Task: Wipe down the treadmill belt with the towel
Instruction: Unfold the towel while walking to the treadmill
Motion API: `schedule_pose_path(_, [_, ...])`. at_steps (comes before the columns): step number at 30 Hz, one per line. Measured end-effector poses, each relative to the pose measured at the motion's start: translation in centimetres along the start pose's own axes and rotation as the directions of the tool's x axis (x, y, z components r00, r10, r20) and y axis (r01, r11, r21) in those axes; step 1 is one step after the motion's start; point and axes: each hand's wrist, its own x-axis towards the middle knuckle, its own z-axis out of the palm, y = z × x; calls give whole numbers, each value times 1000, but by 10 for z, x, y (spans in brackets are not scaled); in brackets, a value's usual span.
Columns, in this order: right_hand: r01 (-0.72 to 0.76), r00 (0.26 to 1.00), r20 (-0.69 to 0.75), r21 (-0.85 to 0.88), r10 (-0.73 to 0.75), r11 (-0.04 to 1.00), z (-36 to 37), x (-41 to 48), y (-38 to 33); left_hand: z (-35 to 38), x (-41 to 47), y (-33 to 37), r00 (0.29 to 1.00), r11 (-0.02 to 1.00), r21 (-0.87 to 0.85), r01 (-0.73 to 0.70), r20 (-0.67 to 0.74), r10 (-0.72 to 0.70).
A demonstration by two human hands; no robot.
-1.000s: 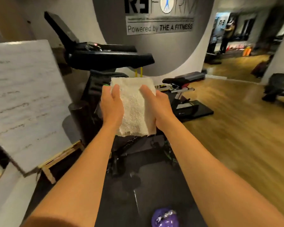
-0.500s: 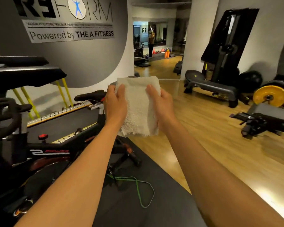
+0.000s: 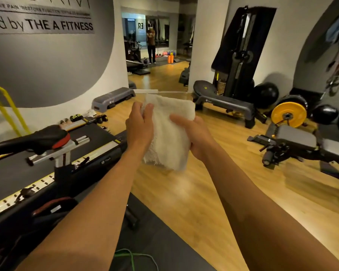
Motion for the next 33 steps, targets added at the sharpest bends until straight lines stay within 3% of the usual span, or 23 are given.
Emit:
schedule_pose_path(7, [112,993,-25,-29,-113,993,-49,165,14,106,114,-37,997,998,65,-27,-69,32])
schedule_pose_path(14, [39,999,-28,-79,-41,996,-89,329,-2,201,231,-64,993,995,91,30,-120,-19])
schedule_pose_path(24, [-42,985,166,-28,47,999,-90,553,31,297,417,-178,984,993,42,106,-146,-99])
schedule_pose_path(33, [-85,995,49,-30,87,996,-54,788,52,360,619,-276,980,988,55,142,-147,-133])
